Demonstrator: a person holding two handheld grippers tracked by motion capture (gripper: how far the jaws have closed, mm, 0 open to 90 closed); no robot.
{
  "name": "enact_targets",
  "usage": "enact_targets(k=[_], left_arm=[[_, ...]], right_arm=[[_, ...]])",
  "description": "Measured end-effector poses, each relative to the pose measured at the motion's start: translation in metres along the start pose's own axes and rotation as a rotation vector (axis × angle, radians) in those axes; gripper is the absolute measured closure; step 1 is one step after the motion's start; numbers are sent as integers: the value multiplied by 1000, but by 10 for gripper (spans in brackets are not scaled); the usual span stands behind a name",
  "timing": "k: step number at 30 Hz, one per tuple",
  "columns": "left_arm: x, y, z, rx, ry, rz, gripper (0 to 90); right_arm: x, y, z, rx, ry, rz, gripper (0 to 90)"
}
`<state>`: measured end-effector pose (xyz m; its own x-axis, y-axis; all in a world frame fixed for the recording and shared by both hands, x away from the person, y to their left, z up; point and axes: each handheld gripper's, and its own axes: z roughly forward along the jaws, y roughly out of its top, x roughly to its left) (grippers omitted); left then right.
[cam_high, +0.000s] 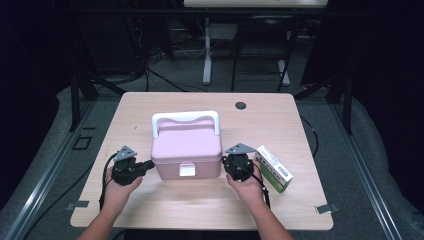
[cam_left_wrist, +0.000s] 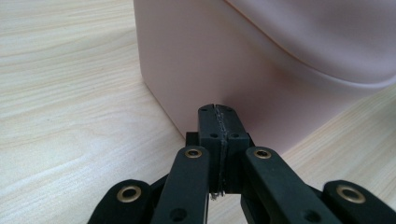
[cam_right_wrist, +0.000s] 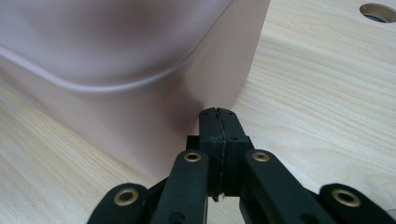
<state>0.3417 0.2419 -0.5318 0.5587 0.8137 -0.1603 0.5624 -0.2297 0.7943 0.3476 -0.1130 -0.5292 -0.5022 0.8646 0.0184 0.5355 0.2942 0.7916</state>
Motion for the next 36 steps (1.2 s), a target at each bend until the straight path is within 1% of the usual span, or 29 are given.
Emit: enact_targets(k=[1, 5, 6, 11, 14, 16, 17, 20, 22, 24, 26, 27, 29, 33, 35, 36], left_arm=[[-1, -1, 0, -11, 0, -4, 899], [-3, -2, -2, 2, -3, 7, 900], [-4, -3, -2, -9, -1, 2, 900], [-8, -6, -6, 1, -10, 15, 899], [-11, -8, -8, -1, -15, 21, 900], [-13, -9, -10, 8, -19, 23, 899], [-13, -9, -11, 12, -18, 27, 899], [-16, -12, -12, 3, -21, 25, 899], [-17, -13, -14, 8, -25, 29, 899], [-19, -14, -15, 13, -32, 27, 899], [-21, -15, -16, 7, -31, 30, 899], [-22, -16, -17, 16, -36, 34, 900], [-25, -17, -18, 13, -39, 34, 900], [-28, -19, -21, 19, -45, 44, 899], [-30, -20, -21, 18, -50, 56, 899], [-31, -21, -22, 19, -52, 53, 899]], right_arm=[[0, 0, 0, 1, -1, -3, 900], [1, -1, -3, 6, -2, -4, 900], [1, -2, -4, 7, -1, -5, 900], [4, -6, -10, 14, 2, -11, 900], [5, -8, -14, 16, 2, -13, 900], [6, -10, -16, 21, 4, -11, 900], [7, -11, -18, 21, 7, -18, 900], [8, -14, -22, 24, 10, -18, 900], [9, -15, -24, 23, 15, -17, 900], [10, -18, -27, 25, 18, -14, 900], [10, -20, -30, 25, 24, -12, 900], [10, -21, -31, 28, 24, -15, 900], [12, -23, -34, 27, 25, -18, 900], [14, -29, -42, 29, 28, -23, 900], [15, -32, -46, 31, 32, -26, 900], [15, -33, -47, 29, 33, -30, 900]])
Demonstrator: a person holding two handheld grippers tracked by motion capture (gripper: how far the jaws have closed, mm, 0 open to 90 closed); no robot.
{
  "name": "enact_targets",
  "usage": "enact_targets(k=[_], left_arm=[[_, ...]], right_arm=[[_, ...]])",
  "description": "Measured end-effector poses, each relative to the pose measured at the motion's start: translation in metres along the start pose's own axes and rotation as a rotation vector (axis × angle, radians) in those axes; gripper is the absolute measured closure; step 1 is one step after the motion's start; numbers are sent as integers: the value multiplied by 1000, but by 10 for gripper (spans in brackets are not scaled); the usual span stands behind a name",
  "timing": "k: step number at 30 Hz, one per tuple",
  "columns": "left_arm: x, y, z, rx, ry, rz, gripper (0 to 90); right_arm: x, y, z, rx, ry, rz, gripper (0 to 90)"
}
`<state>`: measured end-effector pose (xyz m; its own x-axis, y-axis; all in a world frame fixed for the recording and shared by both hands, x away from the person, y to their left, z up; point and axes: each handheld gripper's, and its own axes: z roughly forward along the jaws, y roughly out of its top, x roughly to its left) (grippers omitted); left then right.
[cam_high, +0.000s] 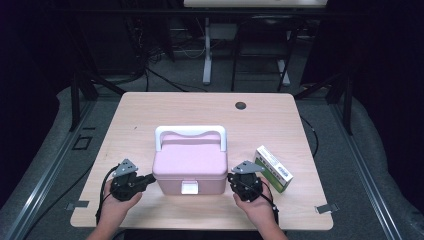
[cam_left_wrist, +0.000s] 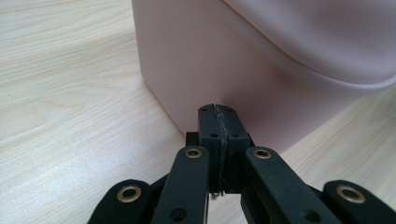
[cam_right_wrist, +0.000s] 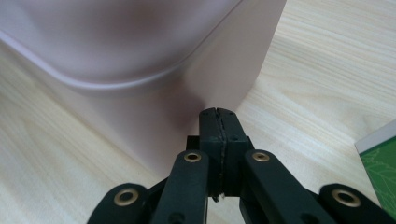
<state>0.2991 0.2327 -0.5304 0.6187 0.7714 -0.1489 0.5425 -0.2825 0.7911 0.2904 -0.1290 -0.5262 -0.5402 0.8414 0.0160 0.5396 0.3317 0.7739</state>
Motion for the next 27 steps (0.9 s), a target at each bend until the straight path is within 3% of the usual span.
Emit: enact_targets(k=[13, 18, 21, 27], left_arm=[[-9, -6, -6, 8, -28, 19, 900], [-11, -8, -8, 8, -40, 9, 899], [-14, -10, -11, 17, -40, 26, 899], [-20, -13, -12, 13, -64, 30, 899]], right_arm=[[1, -6, -9, 5, -7, 11, 900], [1, -8, -11, 4, 0, 21, 900], [3, -10, -13, 7, -2, 16, 900], [4, -20, -24, 4, 20, 29, 900]])
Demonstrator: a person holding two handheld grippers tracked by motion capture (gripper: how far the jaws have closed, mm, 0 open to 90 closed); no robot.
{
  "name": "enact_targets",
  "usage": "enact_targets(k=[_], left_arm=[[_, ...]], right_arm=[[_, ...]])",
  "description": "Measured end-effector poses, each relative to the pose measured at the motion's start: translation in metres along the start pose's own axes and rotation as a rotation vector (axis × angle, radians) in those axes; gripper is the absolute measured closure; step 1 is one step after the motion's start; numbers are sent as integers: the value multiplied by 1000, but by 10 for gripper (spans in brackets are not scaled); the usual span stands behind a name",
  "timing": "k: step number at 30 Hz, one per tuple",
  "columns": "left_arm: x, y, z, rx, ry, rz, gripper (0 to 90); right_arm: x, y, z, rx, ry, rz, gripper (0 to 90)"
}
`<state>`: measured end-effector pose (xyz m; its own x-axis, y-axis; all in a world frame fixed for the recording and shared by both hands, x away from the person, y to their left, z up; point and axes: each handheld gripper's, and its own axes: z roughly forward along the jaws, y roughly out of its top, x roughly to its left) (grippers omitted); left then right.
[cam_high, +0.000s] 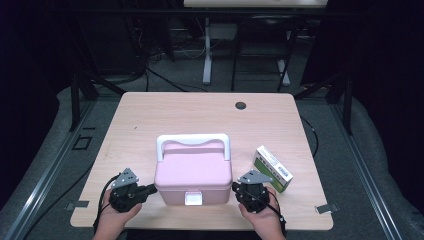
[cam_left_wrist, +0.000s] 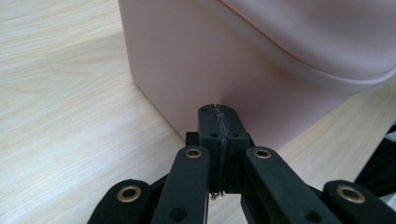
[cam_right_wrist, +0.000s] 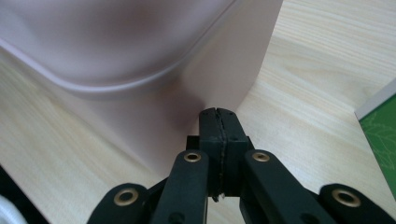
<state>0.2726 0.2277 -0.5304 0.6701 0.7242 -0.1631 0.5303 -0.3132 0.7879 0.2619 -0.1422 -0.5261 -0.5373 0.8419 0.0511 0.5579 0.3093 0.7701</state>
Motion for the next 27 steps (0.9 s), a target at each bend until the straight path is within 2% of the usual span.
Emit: enact_targets(k=[1, 7, 10, 11, 15, 18, 19, 21, 27], left_arm=[[0, 0, 0, 2, -2, 8, 899], [-1, 0, 0, 9, -4, 0, 898], [-2, 0, 1, -1, -10, -17, 898], [-2, 0, 1, 1, -12, -10, 898], [-2, 1, 0, 20, -29, -4, 895], [3, 3, -2, 26, -30, 5, 795], [5, 3, -4, 13, -41, -13, 774], [8, 4, -6, -3, -24, -16, 733], [13, 4, -7, -5, -16, -26, 683]], right_arm=[[0, -1, -1, -3, 0, -7, 900], [1, -4, -5, -1, -5, -3, 900], [3, -7, -8, -1, 0, -1, 899], [3, -8, -9, -3, 0, 2, 894], [0, -10, -11, -6, 2, 24, 825], [-9, -11, -10, -14, 35, 51, 764], [-12, -11, -10, -16, 46, 57, 756], [-16, -11, -10, -31, 58, 76, 731], [-20, -9, -11, -55, 46, 53, 715]])
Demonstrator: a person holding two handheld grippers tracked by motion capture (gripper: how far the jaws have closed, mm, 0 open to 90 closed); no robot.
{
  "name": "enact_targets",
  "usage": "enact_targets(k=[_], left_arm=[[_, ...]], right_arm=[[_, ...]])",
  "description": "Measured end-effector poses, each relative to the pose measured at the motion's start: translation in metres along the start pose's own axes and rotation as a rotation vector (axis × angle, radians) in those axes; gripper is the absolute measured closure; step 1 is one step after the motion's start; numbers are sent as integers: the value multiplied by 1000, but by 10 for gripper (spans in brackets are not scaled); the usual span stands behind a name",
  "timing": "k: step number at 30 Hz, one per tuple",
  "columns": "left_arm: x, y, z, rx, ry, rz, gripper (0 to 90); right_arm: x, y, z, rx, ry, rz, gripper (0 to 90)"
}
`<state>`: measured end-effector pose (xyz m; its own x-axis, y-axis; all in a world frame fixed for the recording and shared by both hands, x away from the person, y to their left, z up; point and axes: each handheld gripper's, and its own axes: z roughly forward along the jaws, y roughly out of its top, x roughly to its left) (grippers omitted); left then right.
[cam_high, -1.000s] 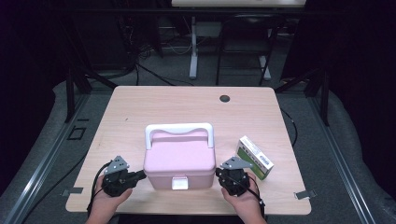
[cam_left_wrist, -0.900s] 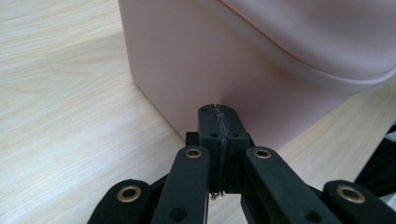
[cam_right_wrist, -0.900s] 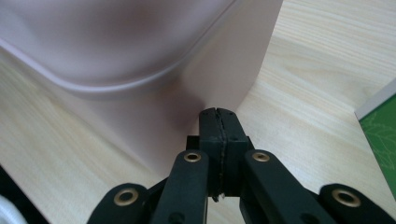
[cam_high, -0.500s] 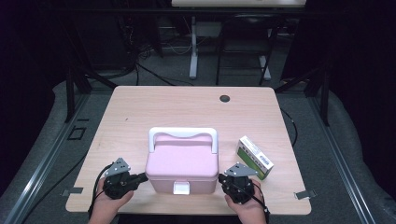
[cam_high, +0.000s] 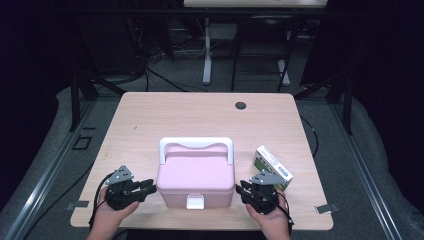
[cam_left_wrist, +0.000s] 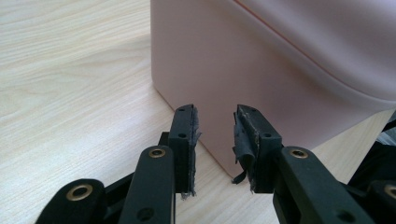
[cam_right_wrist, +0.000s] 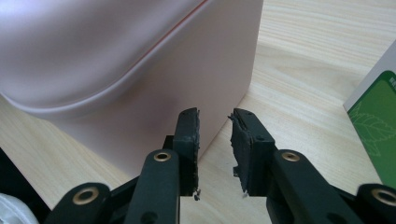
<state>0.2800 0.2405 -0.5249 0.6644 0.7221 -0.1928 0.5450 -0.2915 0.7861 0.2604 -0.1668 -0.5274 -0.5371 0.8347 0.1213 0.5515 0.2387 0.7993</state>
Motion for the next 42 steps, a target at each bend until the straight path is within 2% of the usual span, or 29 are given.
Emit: enact_targets(k=[3, 6, 11, 14, 20, 24, 26, 29, 32, 34, 36, 38, 42], left_arm=[[1, 2, -3, -11, -9, -18, 671], [2, 9, -9, -23, -14, -8, 655], [7, 23, -14, -22, -11, -5, 606], [10, 35, -19, -28, -18, -19, 576], [16, 63, -23, -22, -32, -17, 532], [17, 84, -24, -27, -64, -12, 532], [17, 94, -25, -27, -64, -4, 527], [18, 107, -25, -29, -74, -24, 498], [18, 118, -25, -34, -84, -37, 471], [18, 123, -25, -41, -82, -29, 464], [18, 124, -24, -53, -92, -33, 464], [17, 124, -23, -49, -92, -18, 464], [14, 119, -20, -48, -107, -1, 460]], right_arm=[[-4, 2, 1, -7, 7, -10, 697], [-7, 7, -4, -27, 24, -2, 653], [-10, 21, -11, -31, 23, -6, 636], [-12, 34, -16, -35, 22, -5, 624], [-19, 62, -24, -42, -4, -25, 577], [-23, 84, -29, -48, 11, -19, 567], [-24, 94, -30, -50, 13, -21, 567], [-24, 110, -30, -45, 25, -23, 567], [-24, 123, -31, -66, 31, -21, 567], [-23, 129, -32, -93, 38, -6, 567], [-21, 132, -32, -114, 63, 12, 562], [-17, 131, -30, -126, 86, 19, 556], [-12, 125, -28, -110, 101, -13, 539]])
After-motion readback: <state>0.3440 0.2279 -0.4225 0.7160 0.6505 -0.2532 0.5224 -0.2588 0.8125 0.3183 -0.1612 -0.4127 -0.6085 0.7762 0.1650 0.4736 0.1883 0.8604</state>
